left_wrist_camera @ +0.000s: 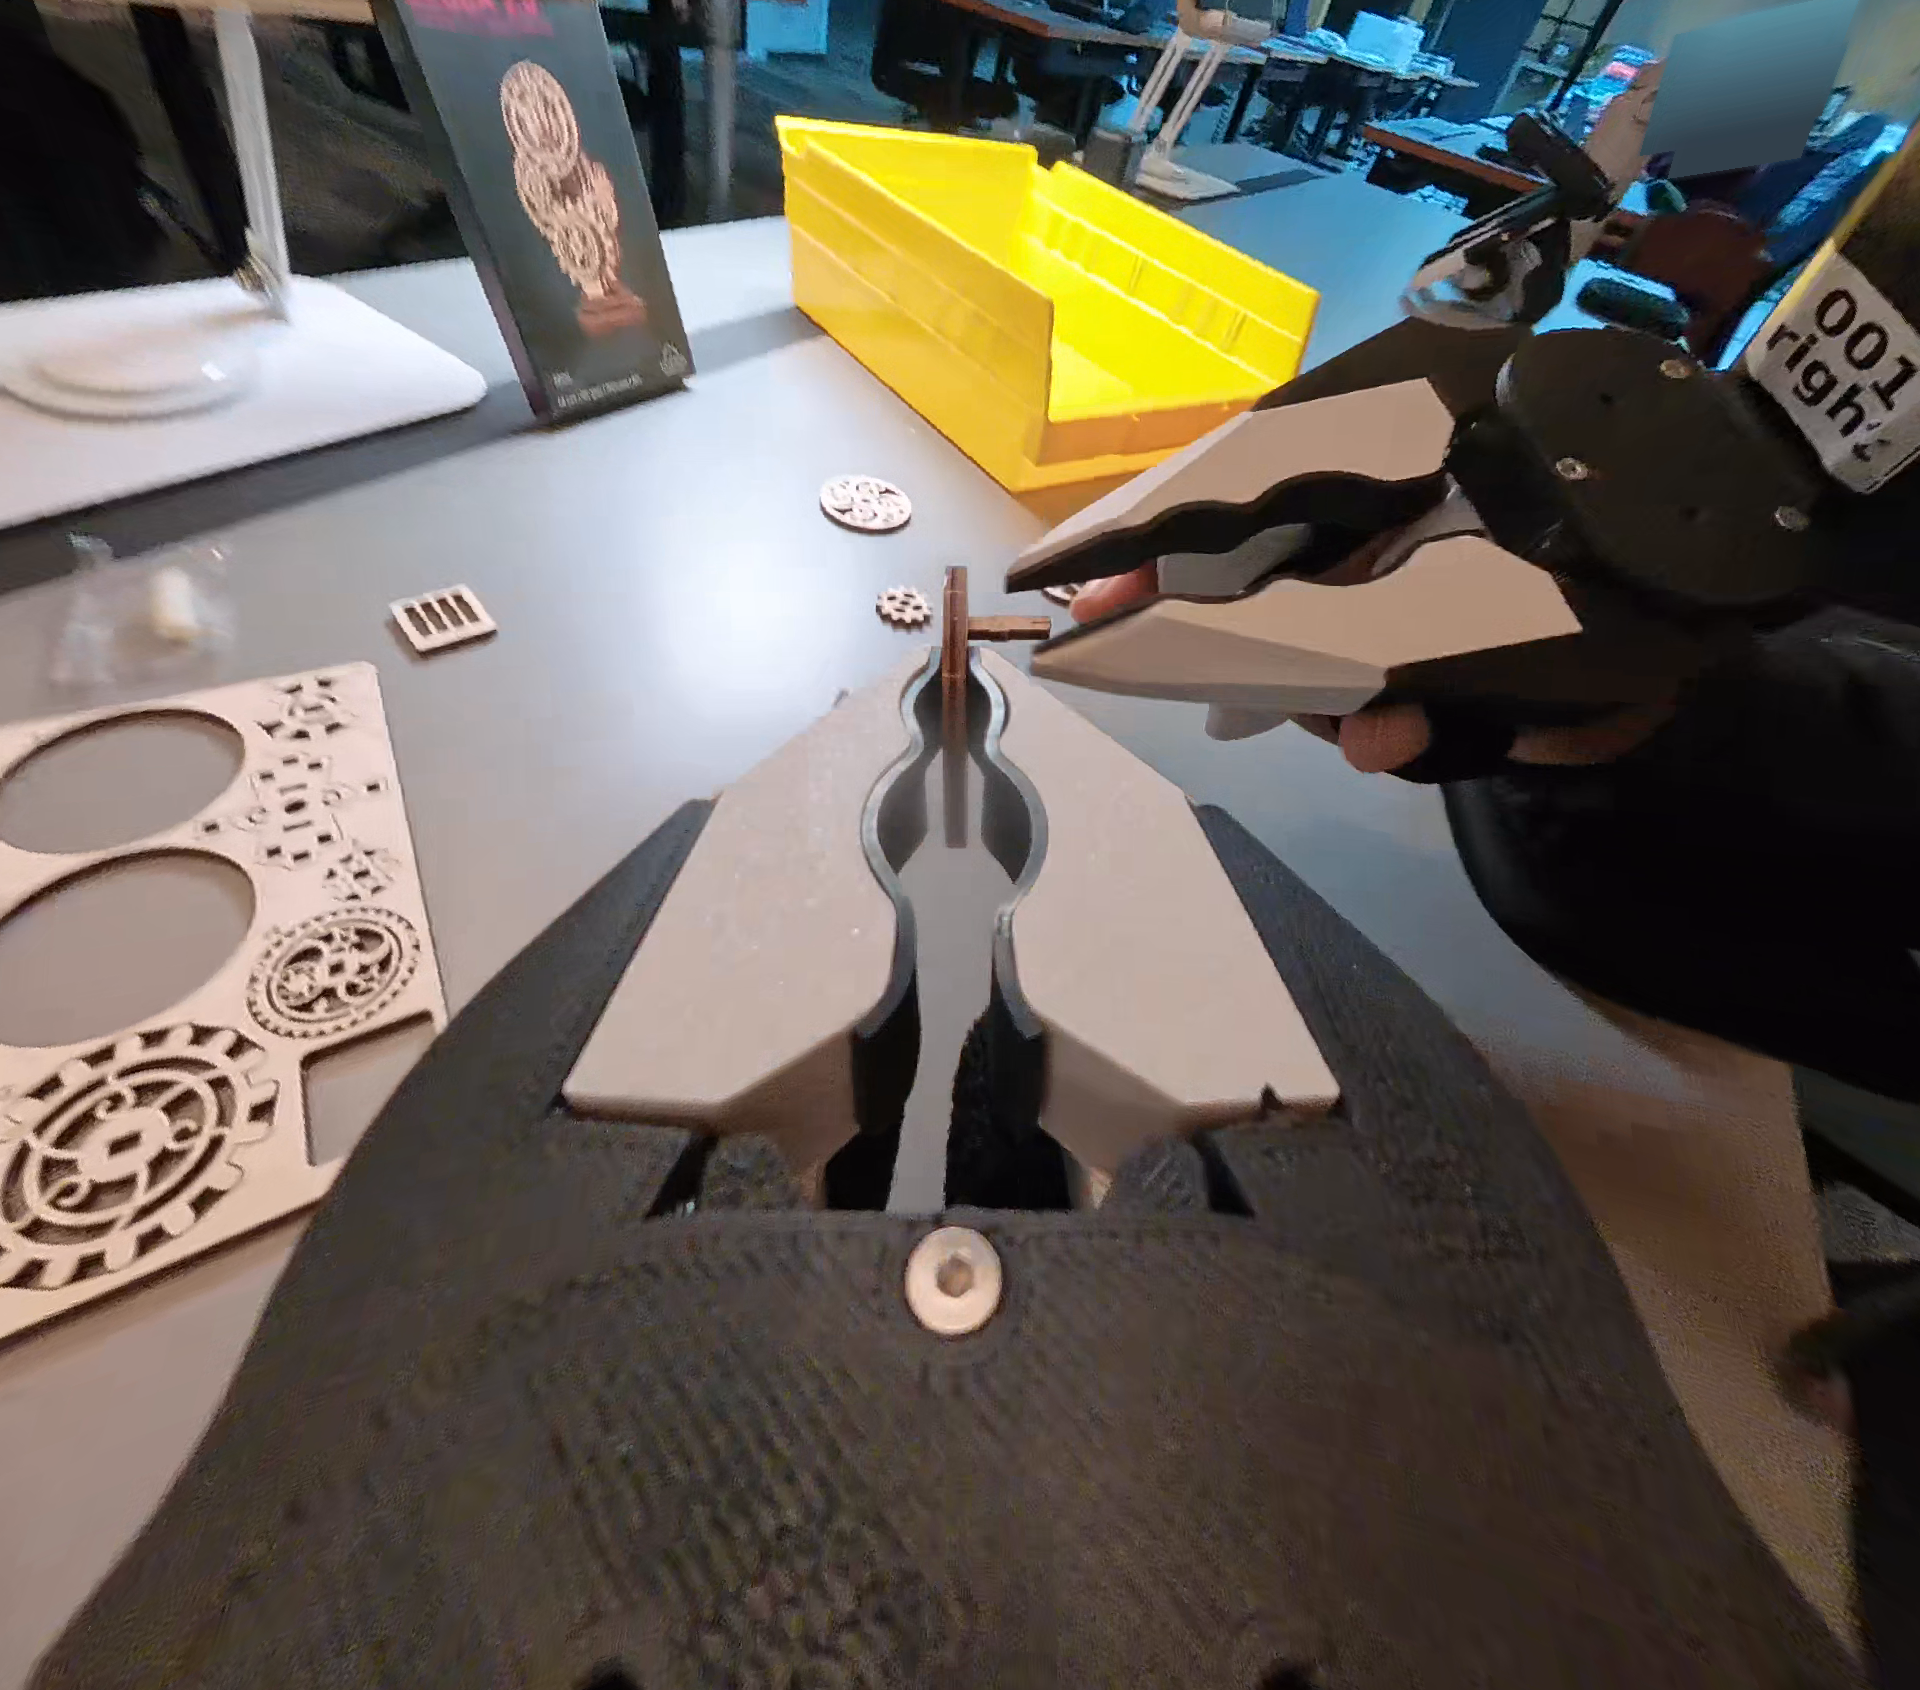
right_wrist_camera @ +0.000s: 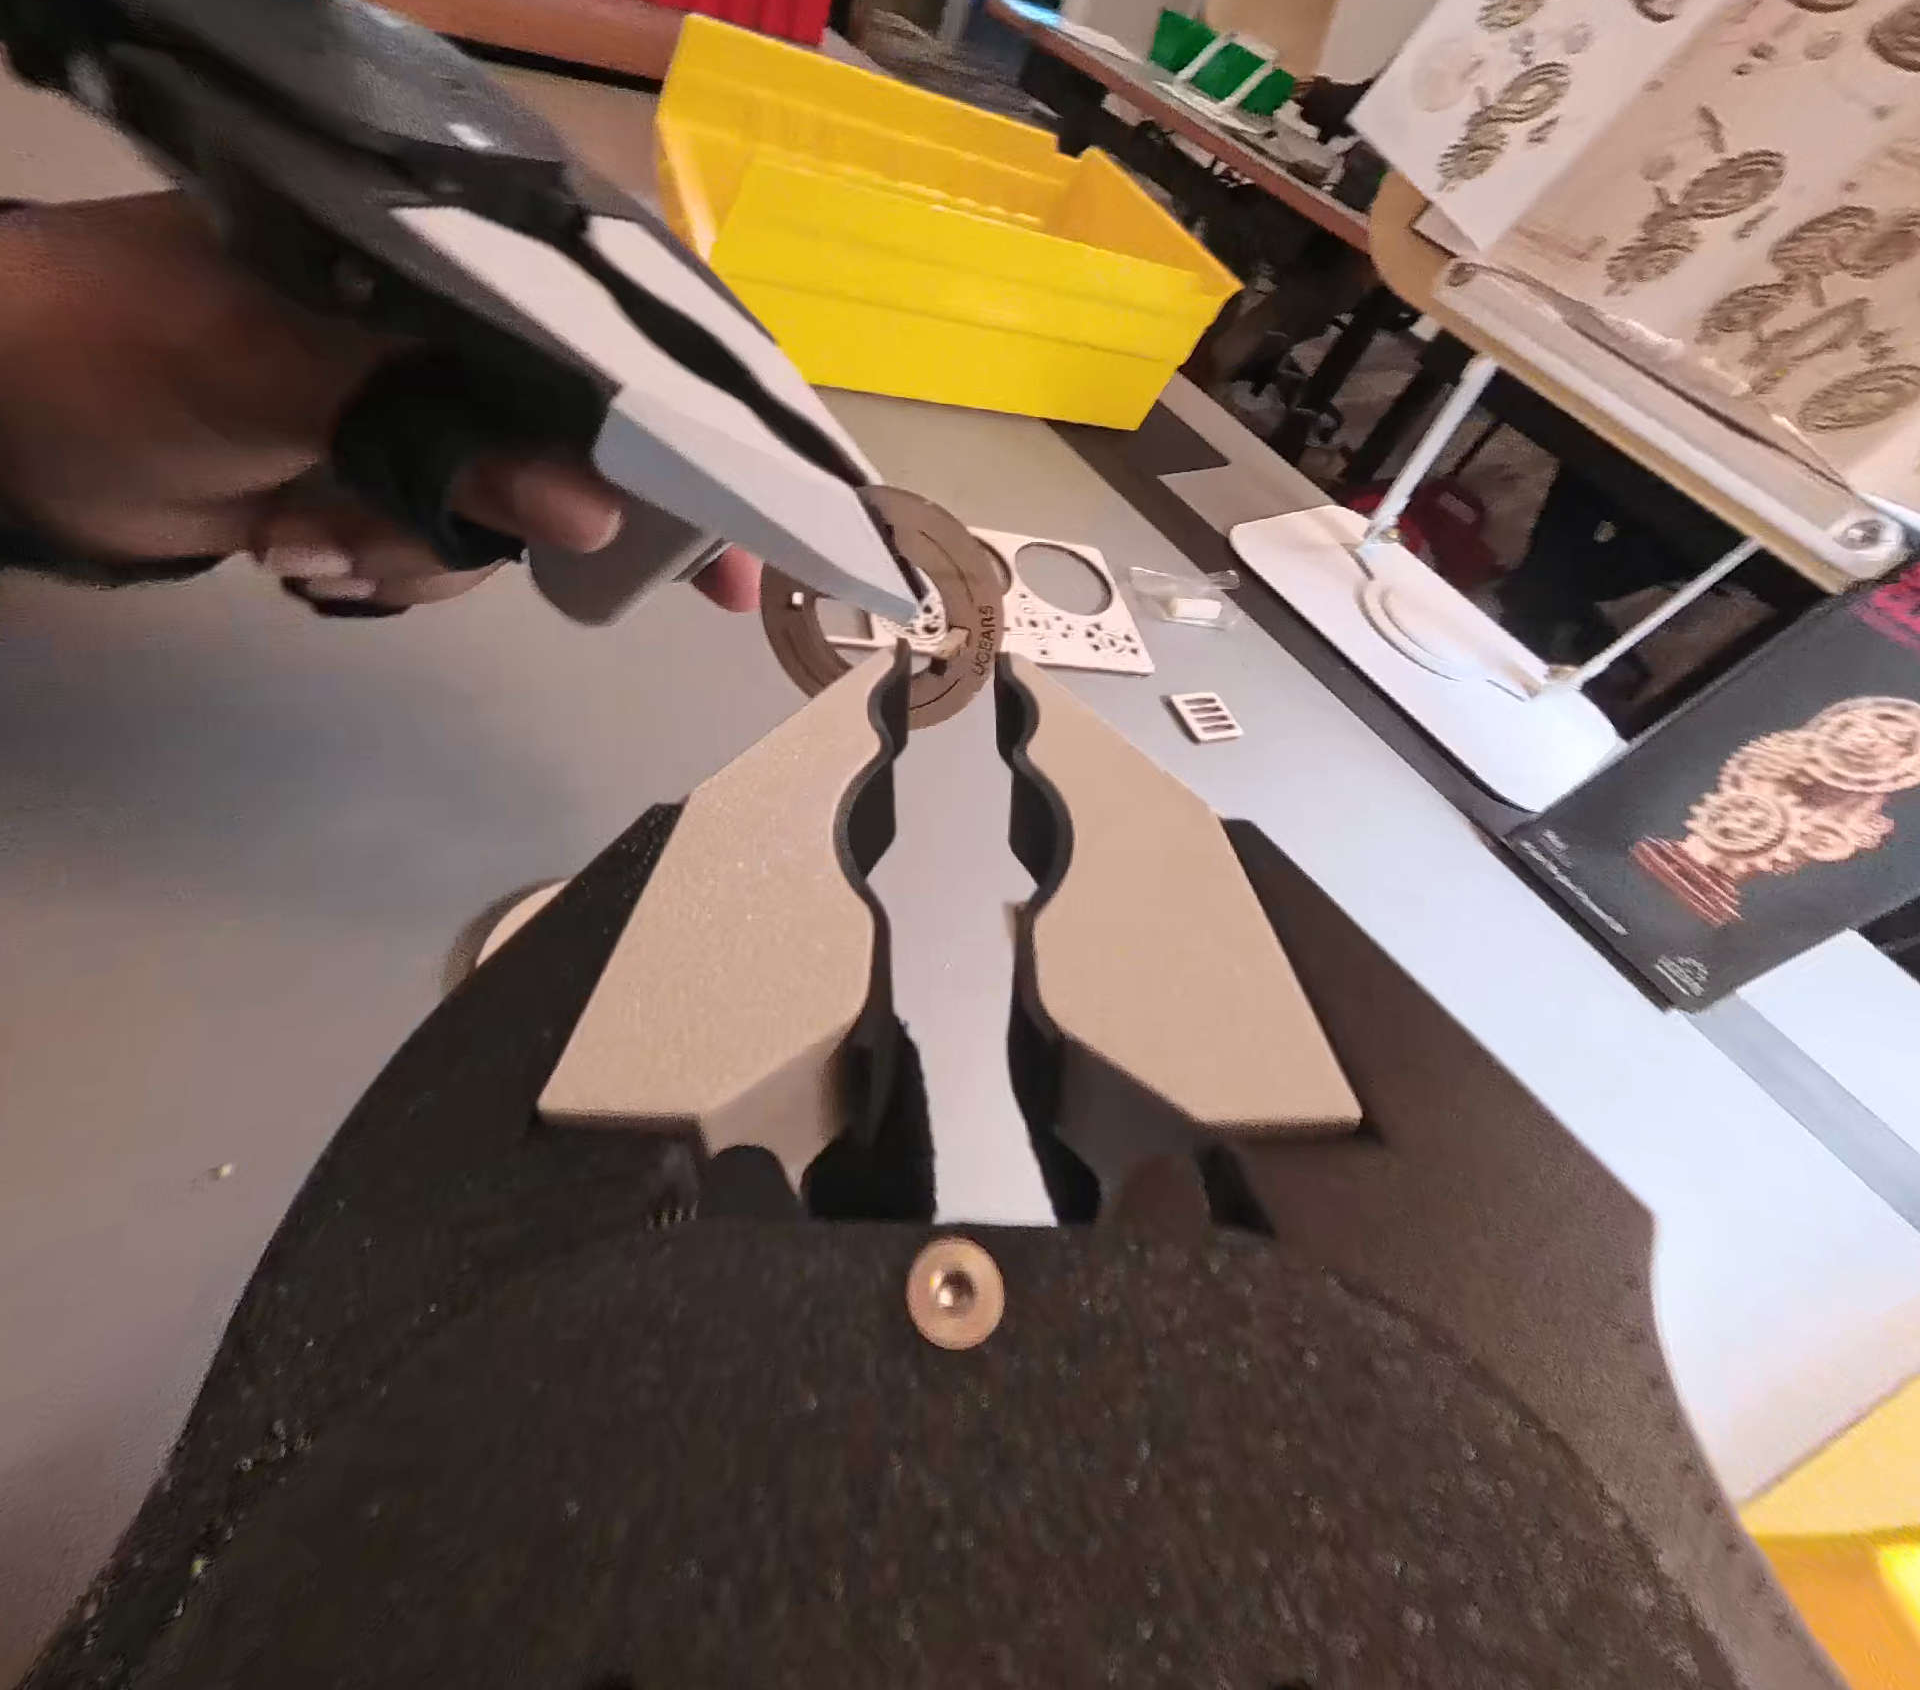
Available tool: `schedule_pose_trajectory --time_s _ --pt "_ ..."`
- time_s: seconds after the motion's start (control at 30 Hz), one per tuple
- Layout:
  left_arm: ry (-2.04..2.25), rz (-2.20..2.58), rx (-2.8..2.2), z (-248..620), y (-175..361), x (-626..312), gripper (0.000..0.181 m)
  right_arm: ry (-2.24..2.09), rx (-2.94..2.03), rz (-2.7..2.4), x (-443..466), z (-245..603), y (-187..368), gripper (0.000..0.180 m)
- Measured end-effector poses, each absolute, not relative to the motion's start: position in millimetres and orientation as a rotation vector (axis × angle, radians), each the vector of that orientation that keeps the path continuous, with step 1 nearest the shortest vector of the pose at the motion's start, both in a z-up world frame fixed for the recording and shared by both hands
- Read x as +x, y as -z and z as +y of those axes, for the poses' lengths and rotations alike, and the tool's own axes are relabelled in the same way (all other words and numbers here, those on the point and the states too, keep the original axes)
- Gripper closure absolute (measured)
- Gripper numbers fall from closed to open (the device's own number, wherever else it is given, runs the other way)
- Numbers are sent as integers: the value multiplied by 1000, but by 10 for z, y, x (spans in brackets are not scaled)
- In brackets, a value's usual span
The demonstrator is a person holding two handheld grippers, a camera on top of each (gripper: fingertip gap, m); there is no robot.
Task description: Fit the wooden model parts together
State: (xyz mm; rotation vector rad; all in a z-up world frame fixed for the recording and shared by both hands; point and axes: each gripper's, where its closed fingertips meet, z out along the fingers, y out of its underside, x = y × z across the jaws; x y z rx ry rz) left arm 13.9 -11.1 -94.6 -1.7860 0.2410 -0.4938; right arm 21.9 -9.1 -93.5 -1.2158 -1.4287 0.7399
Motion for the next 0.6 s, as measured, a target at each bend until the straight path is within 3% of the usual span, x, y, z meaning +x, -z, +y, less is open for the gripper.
schedule_pose_trajectory --time_s 0.3,0.6 --pt "368 267 -1725 -128 753 239 180 -643 -1209 -1354 225 -61 810 178" --pt "281 320 -1740 -139 795 220 180 -584 -1165 -1390 212 -93 865 173"
